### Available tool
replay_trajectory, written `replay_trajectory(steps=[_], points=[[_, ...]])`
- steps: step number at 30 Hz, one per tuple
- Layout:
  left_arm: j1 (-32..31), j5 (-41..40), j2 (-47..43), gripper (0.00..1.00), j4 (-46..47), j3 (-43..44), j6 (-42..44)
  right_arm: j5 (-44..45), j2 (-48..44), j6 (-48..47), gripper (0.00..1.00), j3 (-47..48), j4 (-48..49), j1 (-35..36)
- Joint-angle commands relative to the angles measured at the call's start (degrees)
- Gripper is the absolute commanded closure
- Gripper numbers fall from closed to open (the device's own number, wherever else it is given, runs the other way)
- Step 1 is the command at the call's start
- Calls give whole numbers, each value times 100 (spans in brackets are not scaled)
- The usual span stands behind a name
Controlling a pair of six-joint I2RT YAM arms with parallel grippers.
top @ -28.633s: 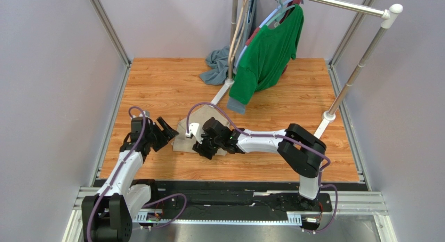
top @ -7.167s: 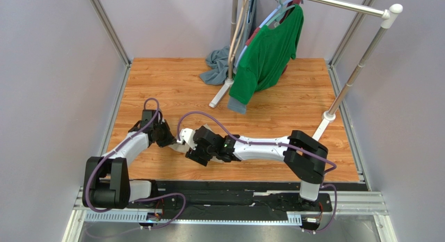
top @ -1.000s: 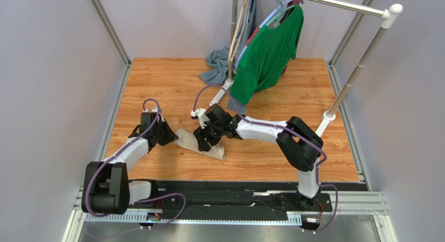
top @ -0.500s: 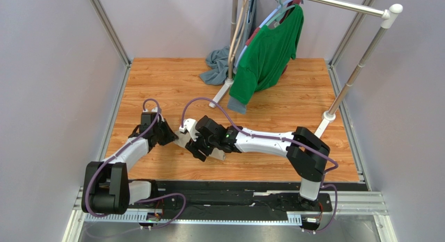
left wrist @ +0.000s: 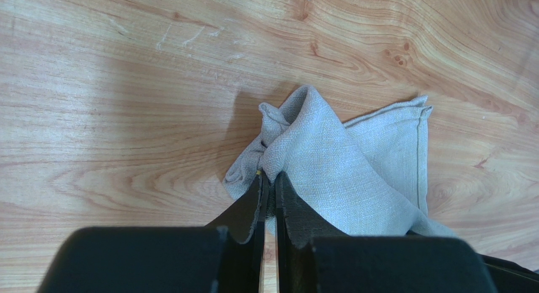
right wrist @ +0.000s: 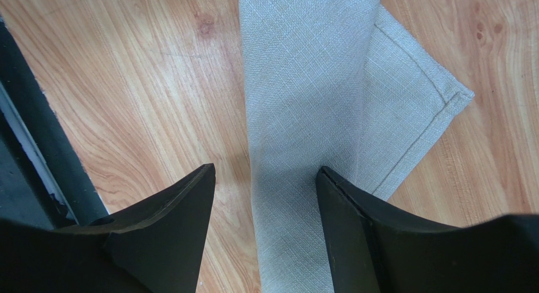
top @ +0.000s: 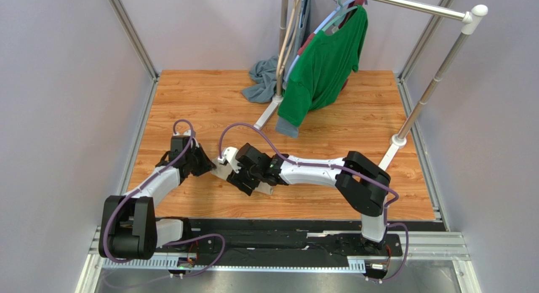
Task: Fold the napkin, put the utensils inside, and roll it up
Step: Roll the napkin with the utensil
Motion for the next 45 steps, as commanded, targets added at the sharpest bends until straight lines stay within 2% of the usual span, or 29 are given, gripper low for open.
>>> replay_trajectory(steps=[1,13,16,18,21,22,23,25,28,32,36,45], points=[[-16,-62,49,99,-32,130,91,219,87,-168,35,-125,184,-16],[-16,43,14,98,29,104,118,975,342,-239,37,-600,606,1],[-16,43,23,98,47,104,118,1089,385,-239,39,-714,677,10],[-16,61,31,97,47,104,127,1151,429,-230,45,-715,668,10],[-16,122,14,86,64,112,135,1037,561,-195,60,-644,554,19],[-16,131,5,74,56,121,135,993,570,-195,64,-627,528,10],[-16,131,-12,67,-14,173,118,897,579,-178,69,-618,466,10],[-16,114,-144,52,-76,235,92,765,579,-142,73,-557,378,10],[-16,-141,-486,43,-356,358,4,414,632,-64,80,-451,167,-34],[-16,-545,-943,42,-778,429,-14,-490,623,174,84,-363,-43,-253],[-16,-686,-1304,41,-806,227,-67,-1317,606,394,85,-249,-176,-534],[-16,-353,-1507,41,-428,-125,-102,-3102,781,921,87,41,-185,-1211]])
